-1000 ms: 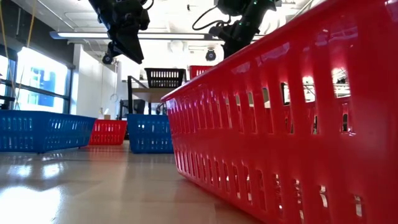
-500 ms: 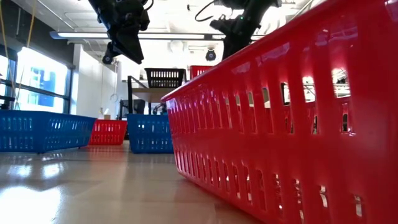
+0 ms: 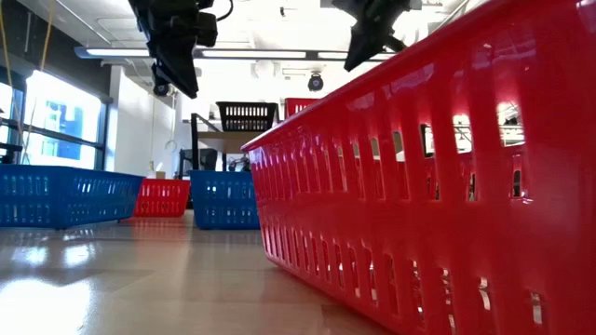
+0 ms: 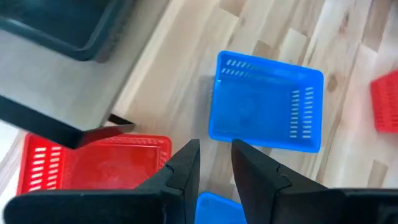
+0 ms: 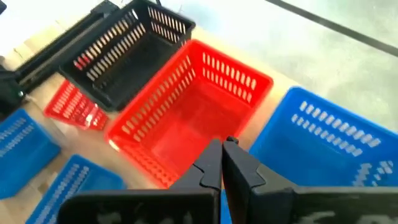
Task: Stack baskets on shelf by color
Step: Stack the left blue bin on top of the blue bin on the shelf
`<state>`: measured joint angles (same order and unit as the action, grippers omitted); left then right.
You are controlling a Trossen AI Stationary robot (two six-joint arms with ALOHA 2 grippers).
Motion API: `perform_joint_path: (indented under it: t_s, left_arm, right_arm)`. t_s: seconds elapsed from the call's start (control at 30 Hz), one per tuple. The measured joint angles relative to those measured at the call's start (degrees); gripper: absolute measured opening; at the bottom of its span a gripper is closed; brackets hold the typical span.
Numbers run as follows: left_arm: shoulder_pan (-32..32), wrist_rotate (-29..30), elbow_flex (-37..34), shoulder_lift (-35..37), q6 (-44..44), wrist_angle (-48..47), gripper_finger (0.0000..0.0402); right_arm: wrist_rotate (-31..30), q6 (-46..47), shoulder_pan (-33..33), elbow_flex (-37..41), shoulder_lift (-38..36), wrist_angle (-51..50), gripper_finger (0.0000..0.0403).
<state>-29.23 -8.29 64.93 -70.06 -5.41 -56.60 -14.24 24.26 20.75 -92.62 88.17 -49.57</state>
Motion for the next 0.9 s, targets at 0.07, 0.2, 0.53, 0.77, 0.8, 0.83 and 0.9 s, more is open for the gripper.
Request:
perform_joint_path:
  t_s: [0.07,0.2,0.53,0.77,0.8,0.83,0.9]
  left_arm:
    - [1.2,0.0,0.0,0.0,-0.2,-0.1,0.0085]
    - [3.8,0.0,0.0,0.0,0.3,-2.1,0.0085]
    - [12.2,0.0,0.0,0.0,-2.4,-10.3,0.0085]
    - [20.9,0.0,0.0,0.0,-4.9,-15.2,0.0085]
    - [22.2,0.0,0.0,0.0,-5.5,-15.7,0.0085]
    - [23.6,0.0,0.0,0.0,-6.1,-16.4,0.0085]
    - [26.3,0.0,0.0,0.0,-6.7,-17.8,0.0085]
  right_arm:
    - [-0.5,0.4,-0.8,0.0,-0.8,-1.5,0.0]
    - [-3.2,-0.1,-2.8,0.0,-2.1,-4.9,0.0]
    - [1.0,-3.2,-5.4,0.0,-3.3,-8.6,0.0]
    - [6.4,-5.6,-7.5,0.0,-3.6,-9.1,0.0]
    - [6.4,-6.1,-7.8,0.0,-3.6,-9.3,0.0]
    - [6.4,-6.6,-8.2,0.0,-3.6,-9.6,0.0]
    - [6.4,-7.4,-8.6,0.0,-3.6,-9.7,0.0]
